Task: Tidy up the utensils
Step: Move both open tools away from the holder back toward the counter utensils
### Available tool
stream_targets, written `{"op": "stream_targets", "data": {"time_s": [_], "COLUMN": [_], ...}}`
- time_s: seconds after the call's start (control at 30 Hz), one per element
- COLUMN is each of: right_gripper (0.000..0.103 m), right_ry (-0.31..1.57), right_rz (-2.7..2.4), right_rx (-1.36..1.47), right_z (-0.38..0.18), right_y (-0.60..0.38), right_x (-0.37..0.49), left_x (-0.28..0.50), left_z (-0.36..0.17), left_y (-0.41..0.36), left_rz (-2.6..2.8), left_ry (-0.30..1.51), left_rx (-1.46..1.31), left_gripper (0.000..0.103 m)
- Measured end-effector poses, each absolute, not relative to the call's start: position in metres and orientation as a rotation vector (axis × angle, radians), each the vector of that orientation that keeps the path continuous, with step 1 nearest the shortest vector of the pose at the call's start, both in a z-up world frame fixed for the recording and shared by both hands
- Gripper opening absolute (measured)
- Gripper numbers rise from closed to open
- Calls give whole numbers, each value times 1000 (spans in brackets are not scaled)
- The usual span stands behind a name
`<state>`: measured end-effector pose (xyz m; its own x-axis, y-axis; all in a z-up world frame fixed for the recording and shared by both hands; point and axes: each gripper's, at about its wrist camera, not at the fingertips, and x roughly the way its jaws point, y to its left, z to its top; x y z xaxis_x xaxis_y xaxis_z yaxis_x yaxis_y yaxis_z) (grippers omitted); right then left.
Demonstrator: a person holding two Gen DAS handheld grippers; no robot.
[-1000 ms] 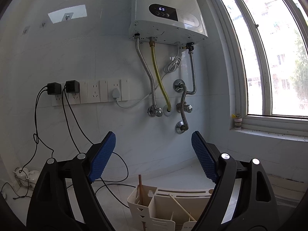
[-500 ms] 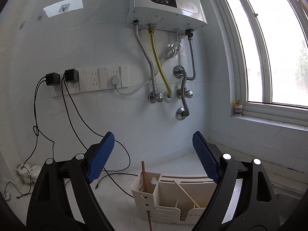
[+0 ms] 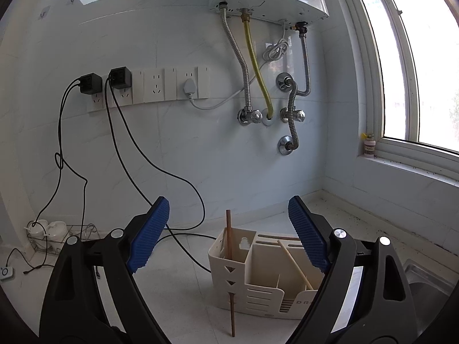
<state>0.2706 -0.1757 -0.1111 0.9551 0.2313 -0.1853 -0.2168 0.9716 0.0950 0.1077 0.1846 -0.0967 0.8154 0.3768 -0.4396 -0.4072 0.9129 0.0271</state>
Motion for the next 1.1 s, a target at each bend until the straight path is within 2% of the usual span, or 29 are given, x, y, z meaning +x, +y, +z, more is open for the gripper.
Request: {"op": "stream_targets", "data": {"time_s": [0.27, 0.7, 0.87, 1.1], "right_gripper": [81, 81, 75, 58], "right_ry": [250, 352, 431, 641], "right_rz": [238, 305, 360, 461], "right_rx": [28, 4, -28, -99], "right_z": [-141, -174, -187, -215], "right_y": [-167, -149, -136, -107], "right_x": [255, 244, 247, 261], "left_x": [103, 102, 102, 112], "left_z": [-114, -156, -172, -205], "left_y": [177, 173, 180, 191], "left_rz": [426, 397, 394, 365], "left_ry": [484, 638, 707, 881], "left_rx": [-44, -86, -125, -205], "left_gripper": [91, 91, 91, 91]}}
